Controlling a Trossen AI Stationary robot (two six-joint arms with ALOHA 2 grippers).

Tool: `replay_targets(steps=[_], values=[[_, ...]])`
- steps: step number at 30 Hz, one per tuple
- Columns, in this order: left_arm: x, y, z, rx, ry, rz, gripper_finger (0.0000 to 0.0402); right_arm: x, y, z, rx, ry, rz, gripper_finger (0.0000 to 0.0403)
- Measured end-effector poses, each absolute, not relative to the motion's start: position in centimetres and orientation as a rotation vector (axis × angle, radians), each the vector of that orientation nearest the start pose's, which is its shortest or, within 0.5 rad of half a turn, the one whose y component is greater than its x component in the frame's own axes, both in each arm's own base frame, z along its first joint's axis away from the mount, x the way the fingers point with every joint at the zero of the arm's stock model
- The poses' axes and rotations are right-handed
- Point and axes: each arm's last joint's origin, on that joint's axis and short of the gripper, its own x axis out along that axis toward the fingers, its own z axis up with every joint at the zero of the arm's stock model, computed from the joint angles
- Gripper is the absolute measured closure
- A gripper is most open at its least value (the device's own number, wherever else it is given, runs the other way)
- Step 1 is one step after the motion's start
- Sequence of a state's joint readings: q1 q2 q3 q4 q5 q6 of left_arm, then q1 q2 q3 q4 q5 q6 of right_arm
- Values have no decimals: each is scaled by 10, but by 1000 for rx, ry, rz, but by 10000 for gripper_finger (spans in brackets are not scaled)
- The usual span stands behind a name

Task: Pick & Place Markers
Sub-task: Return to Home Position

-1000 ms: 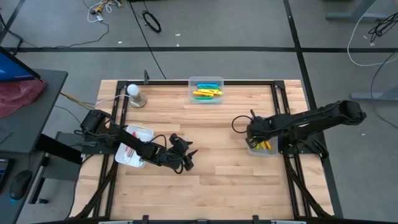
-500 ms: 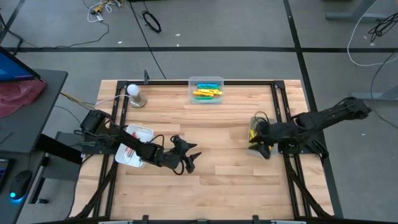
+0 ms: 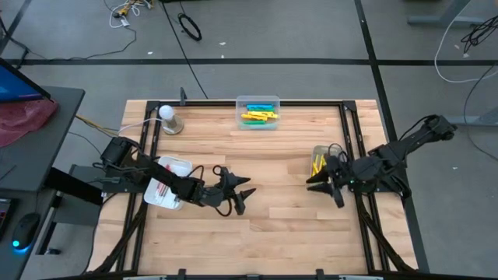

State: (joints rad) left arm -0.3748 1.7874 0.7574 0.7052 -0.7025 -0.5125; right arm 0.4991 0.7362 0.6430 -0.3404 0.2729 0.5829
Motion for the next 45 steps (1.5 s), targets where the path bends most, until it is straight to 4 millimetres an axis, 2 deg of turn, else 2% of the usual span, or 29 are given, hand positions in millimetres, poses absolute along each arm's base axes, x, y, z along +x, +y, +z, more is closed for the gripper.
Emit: replay_targets(steps=[4,5,9,12,16,20,21,27,31,34,40,45], values=[[323,-108,154,-340,185,382,179,128,58,282,317,409,20,371],[323,-109,154,-341,183,379,179,123,55,285,302,389,20,386],[323,-110,156,-349,176,367,180,97,41,296,311,294,42,385],[322,-110,163,-339,167,338,192,79,30,299,306,238,23,398],[317,-106,187,-276,121,311,252,66,22,290,299,188,35,400],[304,-93,219,-182,124,328,369,63,21,276,278,115,69,401],[299,-88,227,-165,136,337,384,64,22,273,266,85,97,401],[257,-57,272,-94,202,381,397,71,29,251,145,-126,232,402],[228,-39,292,-76,240,354,397,74,29,241,78,-224,223,402],[205,-28,303,-61,254,340,398,72,22,243,50,-269,155,402],[153,-10,326,-112,189,345,399,75,14,236,34,-203,84,403],[119,-3,331,-142,154,355,400,79,9,227,13,-176,60,403]])
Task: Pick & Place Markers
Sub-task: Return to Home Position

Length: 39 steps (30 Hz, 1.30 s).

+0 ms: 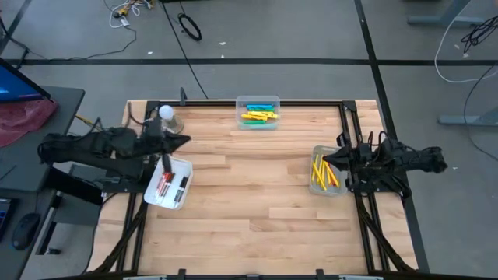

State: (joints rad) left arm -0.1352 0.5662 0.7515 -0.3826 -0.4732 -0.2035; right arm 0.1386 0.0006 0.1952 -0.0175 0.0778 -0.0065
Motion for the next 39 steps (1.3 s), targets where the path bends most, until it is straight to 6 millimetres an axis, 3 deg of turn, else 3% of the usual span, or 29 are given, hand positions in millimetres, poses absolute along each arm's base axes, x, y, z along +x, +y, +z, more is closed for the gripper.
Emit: replay_targets(steps=[6,18,22,32,39], values=[[92,1,311,-164,81,365,400,89,2,207,18,-238,58,403],[48,7,265,-188,-71,353,400,96,-12,177,134,-112,-68,403],[49,7,257,-155,-1,374,400,95,-13,178,140,-116,-78,403],[56,4,253,-144,-39,291,400,96,-11,171,224,-44,-67,403],[83,-1,215,-103,-138,238,400,96,-11,172,224,-49,-62,403]])
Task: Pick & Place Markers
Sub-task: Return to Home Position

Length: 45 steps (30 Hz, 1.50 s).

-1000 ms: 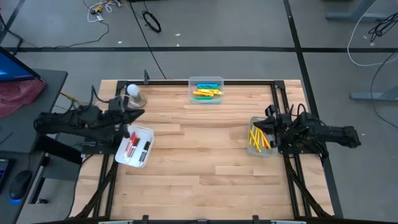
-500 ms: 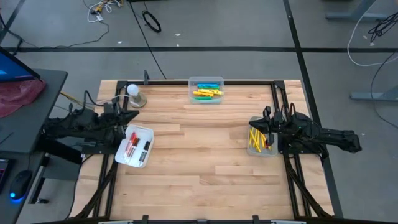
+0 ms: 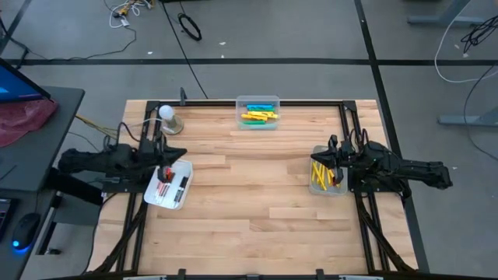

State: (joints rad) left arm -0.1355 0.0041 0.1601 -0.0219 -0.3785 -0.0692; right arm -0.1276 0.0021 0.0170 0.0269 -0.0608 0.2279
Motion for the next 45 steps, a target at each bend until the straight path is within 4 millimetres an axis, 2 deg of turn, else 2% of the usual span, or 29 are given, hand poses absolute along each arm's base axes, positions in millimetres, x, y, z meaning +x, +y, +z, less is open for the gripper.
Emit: replay_targets(steps=[3,9,14,31,40,45], values=[[88,0,205,-86,-190,239,400,96,-11,172,223,-51,-61,403],[96,6,179,-108,-149,245,400,96,-10,171,216,-45,-57,403],[96,6,179,-109,-147,153,399,96,-10,171,218,-44,-51,403],[98,2,169,-59,-26,116,395,96,-10,171,141,-41,-53,403],[101,3,167,-204,-20,160,393,96,-10,171,95,-39,-63,402],[101,3,167,-244,-23,160,392,96,-11,171,93,-39,-65,389]])
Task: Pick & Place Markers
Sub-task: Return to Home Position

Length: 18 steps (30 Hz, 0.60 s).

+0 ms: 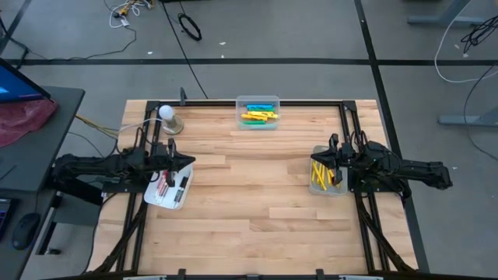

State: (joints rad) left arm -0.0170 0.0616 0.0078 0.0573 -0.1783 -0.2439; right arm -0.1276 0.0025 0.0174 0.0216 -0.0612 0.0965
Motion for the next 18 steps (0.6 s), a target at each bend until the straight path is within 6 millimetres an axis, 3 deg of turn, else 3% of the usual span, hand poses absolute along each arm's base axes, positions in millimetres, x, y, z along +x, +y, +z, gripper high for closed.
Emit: replay_targets(steps=[11,18], values=[[101,3,167,-246,-24,160,392,96,-10,171,89,-39,-59,376],[101,3,167,-245,-25,161,392,96,5,171,60,-35,90,376]])
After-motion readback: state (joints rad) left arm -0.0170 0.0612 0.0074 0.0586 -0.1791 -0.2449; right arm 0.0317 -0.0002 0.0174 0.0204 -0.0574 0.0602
